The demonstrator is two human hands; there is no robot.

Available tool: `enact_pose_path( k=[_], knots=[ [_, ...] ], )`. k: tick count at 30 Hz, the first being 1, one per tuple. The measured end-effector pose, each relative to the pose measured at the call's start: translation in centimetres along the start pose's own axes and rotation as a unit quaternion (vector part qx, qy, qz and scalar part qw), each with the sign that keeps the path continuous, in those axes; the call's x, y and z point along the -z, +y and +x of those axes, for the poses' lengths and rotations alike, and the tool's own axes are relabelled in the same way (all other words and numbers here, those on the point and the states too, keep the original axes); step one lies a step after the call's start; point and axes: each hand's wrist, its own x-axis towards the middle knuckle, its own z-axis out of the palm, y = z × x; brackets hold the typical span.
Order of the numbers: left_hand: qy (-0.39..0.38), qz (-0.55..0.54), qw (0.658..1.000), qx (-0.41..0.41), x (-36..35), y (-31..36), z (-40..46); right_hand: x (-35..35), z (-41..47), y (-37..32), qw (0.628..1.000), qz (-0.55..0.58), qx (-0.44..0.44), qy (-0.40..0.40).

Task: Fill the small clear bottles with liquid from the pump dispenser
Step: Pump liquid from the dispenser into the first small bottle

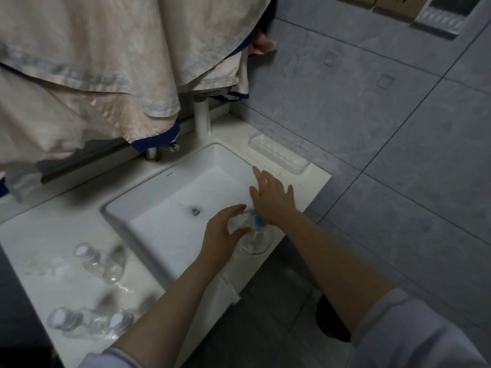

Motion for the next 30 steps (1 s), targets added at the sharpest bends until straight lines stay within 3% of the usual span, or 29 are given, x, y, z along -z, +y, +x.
enact_pose_path(
  k=[5, 13, 18, 30],
  knots=[
    [0.007, 0.021, 1.000, -0.004, -0.3, -0.6, -0.2, -1.1, -0.6, 0.1, 0.998, 0.028, -0.019, -0.045],
    [0.001, 0.011, 1.000, -0.005, 0.1, -0.4, 0.1, 0.2, -0.1, -0.1, 1.000, 0.003, 0.008, -0.012],
    [0.014, 0.011, 1.000, -0.011, -0.3, -0.8, -0.1, -1.1, -0.6, 0.2, 0.998, 0.028, -0.029, -0.050],
    [0.019, 0.017, 0.999, -0.027, 0.0, -0.6, 0.2, -0.2, -0.3, -0.1, 0.999, 0.009, -0.027, -0.038]
  ],
)
